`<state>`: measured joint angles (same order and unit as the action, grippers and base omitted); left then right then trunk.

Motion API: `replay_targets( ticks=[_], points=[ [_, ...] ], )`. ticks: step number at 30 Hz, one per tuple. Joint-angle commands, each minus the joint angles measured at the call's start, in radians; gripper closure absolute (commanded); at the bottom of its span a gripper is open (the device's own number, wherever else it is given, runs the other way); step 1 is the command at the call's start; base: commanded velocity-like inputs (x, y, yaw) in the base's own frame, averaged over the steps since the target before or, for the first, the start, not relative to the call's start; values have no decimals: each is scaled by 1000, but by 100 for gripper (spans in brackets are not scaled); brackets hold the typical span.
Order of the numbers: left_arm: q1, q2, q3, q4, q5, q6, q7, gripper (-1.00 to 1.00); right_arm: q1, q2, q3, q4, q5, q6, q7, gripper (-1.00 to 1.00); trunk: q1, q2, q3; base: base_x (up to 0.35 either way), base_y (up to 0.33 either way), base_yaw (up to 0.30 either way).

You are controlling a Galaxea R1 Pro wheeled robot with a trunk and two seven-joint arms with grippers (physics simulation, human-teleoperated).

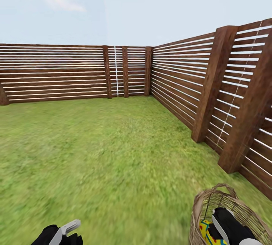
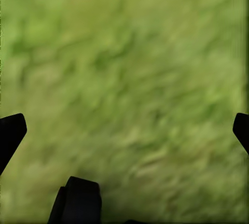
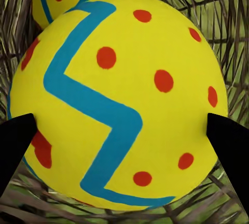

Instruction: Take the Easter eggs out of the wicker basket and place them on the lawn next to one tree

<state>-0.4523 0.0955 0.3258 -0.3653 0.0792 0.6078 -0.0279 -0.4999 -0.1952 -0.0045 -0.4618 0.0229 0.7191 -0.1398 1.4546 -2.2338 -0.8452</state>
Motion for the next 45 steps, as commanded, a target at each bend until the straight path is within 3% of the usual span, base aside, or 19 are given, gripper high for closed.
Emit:
replay_targets(
  ticks=[1,45],
  points=[
    [0,0,3,-1,7,6,0,-100,0,-1,-1,-1,2,5,-1,100,-4,7,2,0,0,0],
    [0,1,3,-1,7,6,0,-100,0,16,1,-1,3,5,-1,100,-173,315,140,0,0,0]
  ],
)
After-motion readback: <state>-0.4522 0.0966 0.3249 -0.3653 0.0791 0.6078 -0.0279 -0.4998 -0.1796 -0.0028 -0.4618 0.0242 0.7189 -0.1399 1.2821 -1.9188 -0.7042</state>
